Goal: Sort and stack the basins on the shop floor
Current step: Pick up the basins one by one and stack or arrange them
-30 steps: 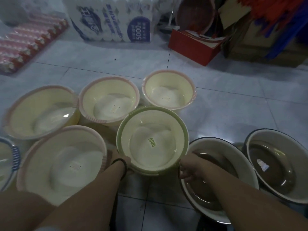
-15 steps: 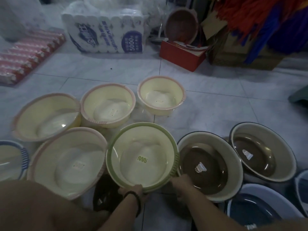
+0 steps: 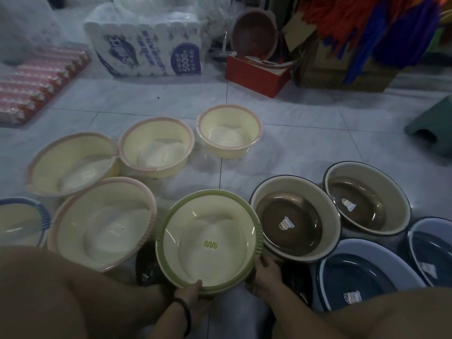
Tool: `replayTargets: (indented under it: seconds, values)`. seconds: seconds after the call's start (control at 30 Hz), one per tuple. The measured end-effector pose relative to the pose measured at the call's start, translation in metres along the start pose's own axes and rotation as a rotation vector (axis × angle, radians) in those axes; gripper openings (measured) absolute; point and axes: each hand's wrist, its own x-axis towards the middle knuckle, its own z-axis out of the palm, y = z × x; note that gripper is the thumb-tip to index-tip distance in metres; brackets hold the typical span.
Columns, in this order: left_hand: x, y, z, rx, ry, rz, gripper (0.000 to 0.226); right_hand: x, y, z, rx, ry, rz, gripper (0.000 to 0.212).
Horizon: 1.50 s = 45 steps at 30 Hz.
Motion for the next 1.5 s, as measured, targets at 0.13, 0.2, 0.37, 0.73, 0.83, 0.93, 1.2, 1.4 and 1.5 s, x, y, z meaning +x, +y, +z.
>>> replayTargets:
  seconds: [0.13,0.2,0.37,0.73,0.83,0.93,1.2,1.4,1.5]
  values:
    - [0.007,0.003,-0.010,-0.048,0.133,0.079,0.057,0.009,0.000,-0.005,-0.041,0.024,0.074,0.014]
    - [0.015,0.016,-0.020,0.050,0.241,0.152,0.078,0.011,0.001,-0.004,-0.051,0.040,0.126,0.010]
    - [0.027,0.048,-0.028,0.220,0.236,0.131,0.082,0.019,-0.005,0.000,-0.049,0.027,0.106,0.006]
    - [-0.015,0.109,-0.025,1.220,0.189,0.050,0.047,0.033,-0.036,0.036,-0.456,0.124,-0.076,0.037]
    - [-0.051,0.144,0.005,1.576,0.102,0.187,0.046,0.010,-0.065,0.046,-0.755,0.152,-0.266,0.041]
    - [-0.107,0.183,0.042,1.910,0.044,0.336,0.051,-0.002,-0.107,0.067,-0.923,0.012,-0.385,0.033]
    - [-0.190,0.252,0.121,2.004,0.056,0.888,0.041,-0.003,-0.239,0.121,-0.468,-0.217,-0.288,0.022]
    - [-0.165,0.279,0.167,1.923,0.069,1.015,0.028,0.071,-0.296,0.168,-0.390,-0.222,-0.254,0.029]
    - [-0.148,0.286,0.194,1.923,0.101,1.111,0.030,0.125,-0.314,0.185,-0.228,-0.168,-0.172,0.033]
